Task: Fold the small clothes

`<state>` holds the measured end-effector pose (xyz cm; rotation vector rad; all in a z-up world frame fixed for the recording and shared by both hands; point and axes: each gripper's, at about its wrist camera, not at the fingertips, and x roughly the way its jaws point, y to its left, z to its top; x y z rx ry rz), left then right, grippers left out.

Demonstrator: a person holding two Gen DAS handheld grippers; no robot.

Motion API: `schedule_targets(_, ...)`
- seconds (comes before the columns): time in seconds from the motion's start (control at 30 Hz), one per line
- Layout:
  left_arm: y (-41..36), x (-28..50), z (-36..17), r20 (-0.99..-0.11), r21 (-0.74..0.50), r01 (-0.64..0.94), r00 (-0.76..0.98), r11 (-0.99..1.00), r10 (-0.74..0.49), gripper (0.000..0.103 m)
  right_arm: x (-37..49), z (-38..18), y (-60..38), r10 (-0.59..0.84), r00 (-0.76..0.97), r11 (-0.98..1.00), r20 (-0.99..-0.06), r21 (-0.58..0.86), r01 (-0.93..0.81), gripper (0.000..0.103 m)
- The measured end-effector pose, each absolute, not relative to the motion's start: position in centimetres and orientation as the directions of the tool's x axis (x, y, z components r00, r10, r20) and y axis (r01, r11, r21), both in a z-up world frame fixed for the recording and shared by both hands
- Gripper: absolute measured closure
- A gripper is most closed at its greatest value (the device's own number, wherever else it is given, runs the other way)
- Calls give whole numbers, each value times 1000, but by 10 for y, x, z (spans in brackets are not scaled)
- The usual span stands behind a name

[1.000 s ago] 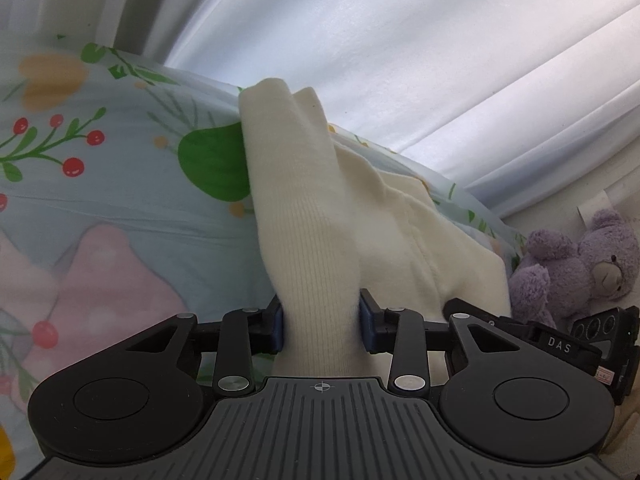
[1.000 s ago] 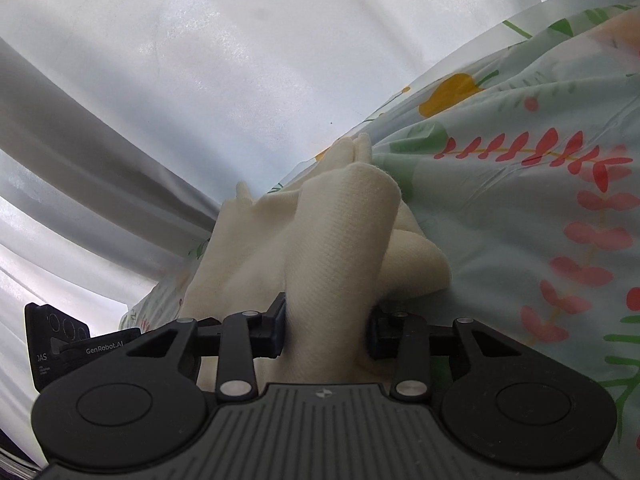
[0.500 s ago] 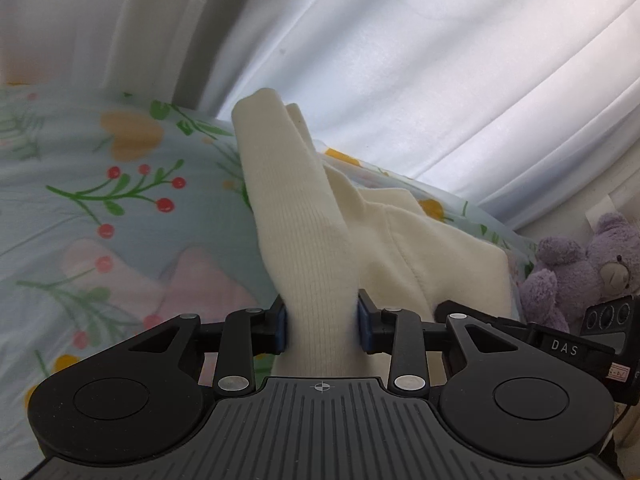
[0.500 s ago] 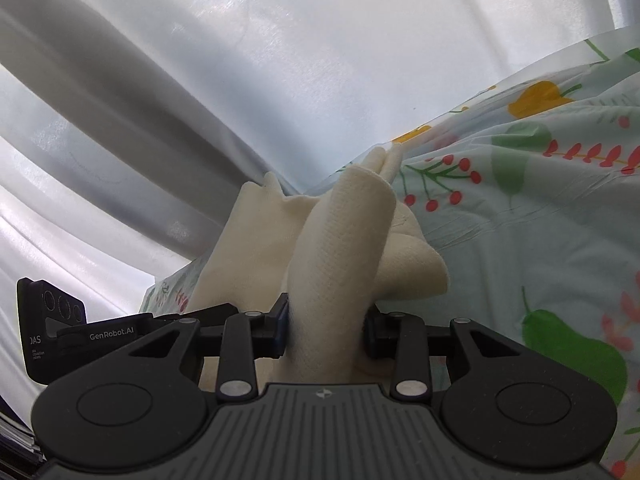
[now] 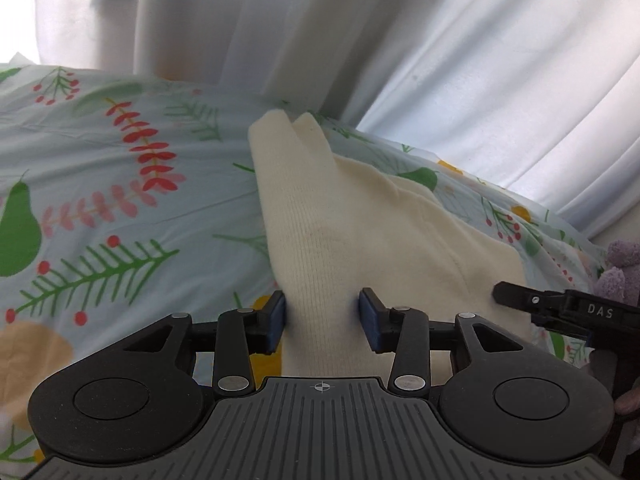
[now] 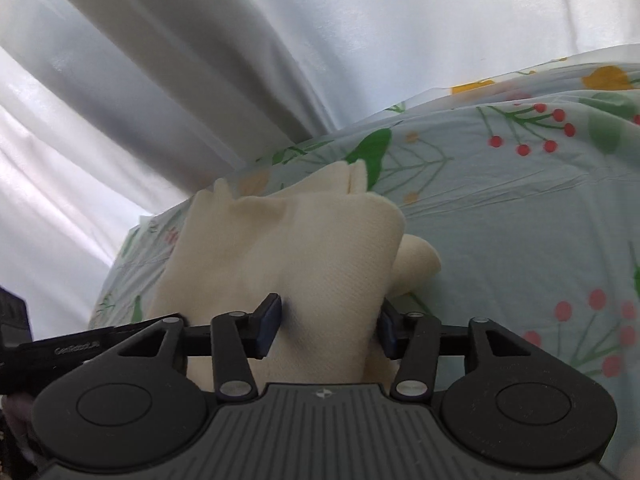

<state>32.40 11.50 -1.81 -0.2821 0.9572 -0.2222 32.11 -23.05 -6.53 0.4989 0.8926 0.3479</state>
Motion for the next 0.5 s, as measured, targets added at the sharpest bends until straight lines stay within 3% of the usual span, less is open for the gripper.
schedule_targets(0.13,121,281,-11,-742,-311,96,598,946,-305,60,274,-56,-254,484,625,815,-612,575,-68,47)
schedule_targets(0.27,117,241,-12,-742,-317,115,588,941,-322,60,228,-64,-257,572,584,743,-576,666,-71,47)
schedule_targets(0.4,93,211,-21,-755,-194,170,602,966,-258,58,214,-82,-235,622,547,703,-561,707,-74,48)
schedule_targets(0.5,82,204,-31,-769,-144,196,594,970,-234,56,219,-92,-222,607,550,713,-574,699,-56,56)
